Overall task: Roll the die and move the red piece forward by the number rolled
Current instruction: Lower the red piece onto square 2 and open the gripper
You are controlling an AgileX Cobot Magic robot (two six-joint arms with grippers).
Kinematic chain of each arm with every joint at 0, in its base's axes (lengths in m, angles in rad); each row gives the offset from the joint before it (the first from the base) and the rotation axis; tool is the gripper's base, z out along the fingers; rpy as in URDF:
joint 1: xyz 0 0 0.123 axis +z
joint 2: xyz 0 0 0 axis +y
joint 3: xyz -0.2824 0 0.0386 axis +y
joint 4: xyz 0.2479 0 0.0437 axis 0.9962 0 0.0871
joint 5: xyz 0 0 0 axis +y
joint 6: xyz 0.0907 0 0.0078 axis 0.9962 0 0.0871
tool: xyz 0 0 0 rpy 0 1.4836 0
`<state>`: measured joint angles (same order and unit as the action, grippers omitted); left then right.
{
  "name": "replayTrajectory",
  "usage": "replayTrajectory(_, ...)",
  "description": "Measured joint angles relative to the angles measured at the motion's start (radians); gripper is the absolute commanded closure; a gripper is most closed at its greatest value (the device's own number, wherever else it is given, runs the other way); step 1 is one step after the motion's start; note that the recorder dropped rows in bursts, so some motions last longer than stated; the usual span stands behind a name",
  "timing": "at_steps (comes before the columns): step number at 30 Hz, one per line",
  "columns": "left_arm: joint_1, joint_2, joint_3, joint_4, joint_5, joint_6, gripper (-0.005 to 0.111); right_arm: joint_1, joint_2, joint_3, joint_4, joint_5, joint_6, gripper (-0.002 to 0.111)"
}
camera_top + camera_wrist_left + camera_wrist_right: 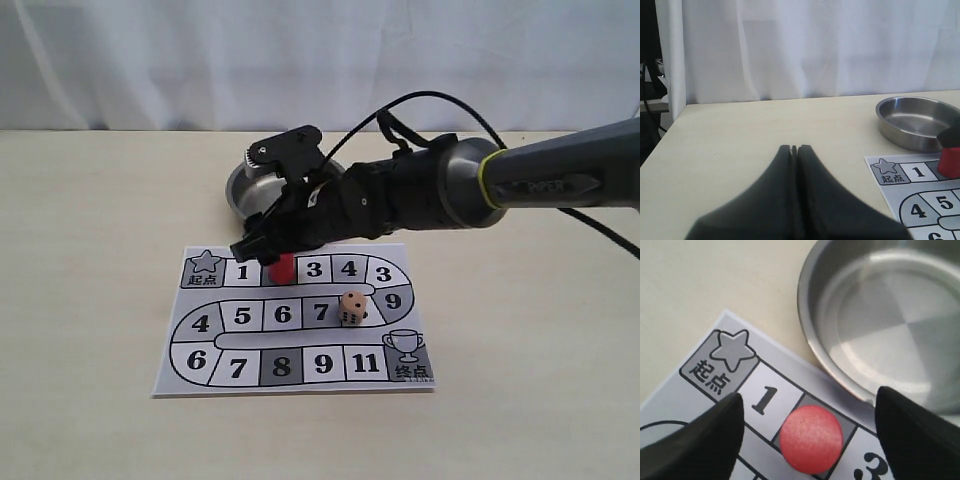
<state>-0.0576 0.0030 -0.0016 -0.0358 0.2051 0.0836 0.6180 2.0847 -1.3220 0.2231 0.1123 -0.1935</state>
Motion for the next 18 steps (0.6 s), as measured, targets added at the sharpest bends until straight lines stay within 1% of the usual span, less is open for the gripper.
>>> replayTrajectory(1, 0.0, 0.0, 0.0, 0.0, 0.0, 0.0, 0.107, 0.0, -0.017, 0.0, 0.0, 0.0, 0.0, 0.04)
replayTrajectory(2, 0.0, 0.0, 0.0, 0.0, 0.0, 0.0, 0.107, 0.0, -0.032, 0.0, 0.0, 0.002, 0.0, 0.042)
replayTrajectory(4, 0.0, 0.0, 0.0, 0.0, 0.0, 0.0, 0.107, 0.0, -0.067, -0.002, 0.002, 0.031, 0.0, 0.053)
replayTrajectory(6, 0.0, 0.0, 0.0, 0.0, 0.0, 0.0, 0.107, 0.0, -0.093, -0.002, 0.004, 0.069, 0.0, 0.065)
replayTrajectory(11, 0.0, 0.0, 0.0, 0.0, 0.0, 0.0, 0.107, 0.0, -0.138, -0.002, 0.004, 0.182, 0.001, 0.101)
replayTrajectory(12, 0.0, 0.0, 0.0, 0.0, 0.0, 0.0, 0.107, 0.0, -0.145, -0.002, 0.004, 0.205, 0.001, 0.104)
replayTrajectory(15, 0.0, 0.0, 0.0, 0.0, 0.0, 0.0, 0.107, 0.0, -0.153, -0.002, 0.004, 0.262, 0.002, 0.104)
replayTrajectory(17, 0.0, 0.0, 0.0, 0.0, 0.0, 0.0, 0.107, -0.018, -0.153, -0.002, 0.004, 0.317, 0.014, 0.104)
replayTrajectory(18, 0.0, 0.0, 0.0, 0.0, 0.0, 0.0, 0.107, -0.042, -0.153, -0.002, 0.008, 0.36, 0.025, 0.104)
